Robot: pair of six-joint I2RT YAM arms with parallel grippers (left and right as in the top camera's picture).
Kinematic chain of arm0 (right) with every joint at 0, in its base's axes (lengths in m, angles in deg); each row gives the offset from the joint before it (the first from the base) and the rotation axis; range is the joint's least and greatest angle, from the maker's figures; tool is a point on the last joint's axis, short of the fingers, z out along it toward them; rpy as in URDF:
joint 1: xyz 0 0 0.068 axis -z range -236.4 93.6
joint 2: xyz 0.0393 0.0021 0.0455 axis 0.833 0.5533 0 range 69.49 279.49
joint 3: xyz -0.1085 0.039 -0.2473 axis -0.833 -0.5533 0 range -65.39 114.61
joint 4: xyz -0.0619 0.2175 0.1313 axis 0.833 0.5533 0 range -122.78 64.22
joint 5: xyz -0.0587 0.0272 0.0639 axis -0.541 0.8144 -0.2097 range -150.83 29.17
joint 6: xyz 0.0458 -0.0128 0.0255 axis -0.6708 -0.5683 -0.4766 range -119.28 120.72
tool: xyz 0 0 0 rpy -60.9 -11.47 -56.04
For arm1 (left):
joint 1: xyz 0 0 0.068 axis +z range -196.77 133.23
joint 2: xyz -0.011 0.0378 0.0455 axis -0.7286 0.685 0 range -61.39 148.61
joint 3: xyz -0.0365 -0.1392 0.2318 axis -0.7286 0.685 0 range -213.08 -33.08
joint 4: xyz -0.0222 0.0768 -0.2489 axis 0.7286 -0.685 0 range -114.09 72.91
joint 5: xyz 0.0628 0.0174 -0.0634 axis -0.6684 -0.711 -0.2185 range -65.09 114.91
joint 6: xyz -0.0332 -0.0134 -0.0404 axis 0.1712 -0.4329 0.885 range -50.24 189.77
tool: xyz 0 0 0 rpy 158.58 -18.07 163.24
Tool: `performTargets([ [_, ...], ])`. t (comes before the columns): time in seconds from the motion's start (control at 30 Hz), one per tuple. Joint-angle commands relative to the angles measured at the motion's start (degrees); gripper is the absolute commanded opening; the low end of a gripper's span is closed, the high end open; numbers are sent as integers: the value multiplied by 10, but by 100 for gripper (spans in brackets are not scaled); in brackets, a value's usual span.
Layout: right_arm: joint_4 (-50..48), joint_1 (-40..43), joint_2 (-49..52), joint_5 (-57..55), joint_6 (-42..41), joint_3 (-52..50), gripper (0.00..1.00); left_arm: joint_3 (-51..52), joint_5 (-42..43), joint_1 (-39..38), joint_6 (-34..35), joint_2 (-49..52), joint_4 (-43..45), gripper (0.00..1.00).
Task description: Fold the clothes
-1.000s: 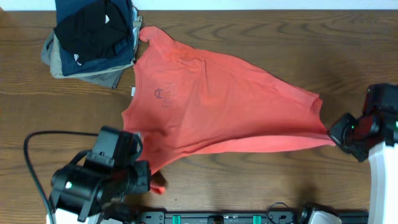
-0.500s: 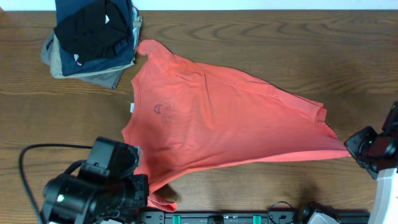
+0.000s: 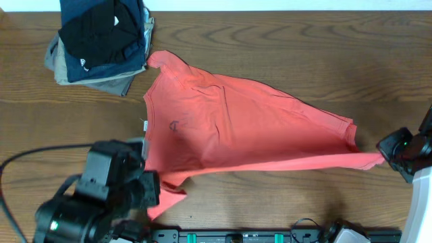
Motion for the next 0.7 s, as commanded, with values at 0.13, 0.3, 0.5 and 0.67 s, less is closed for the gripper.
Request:
performTargets([
  [0.13, -46, 5, 35, 33, 3, 10, 1, 0, -142, 0, -1, 95, 74, 6],
  [0.3, -68, 5, 63, 40, 3, 10, 1, 0, -154, 0, -25, 184, 143, 6],
  [0.5, -90, -10, 95, 50, 3, 10, 1, 0, -208, 0, -25, 287, 211, 6],
  [0.67, -107, -34, 122, 49, -4, 9, 1, 0, -267, 0, -25, 363, 261, 6],
])
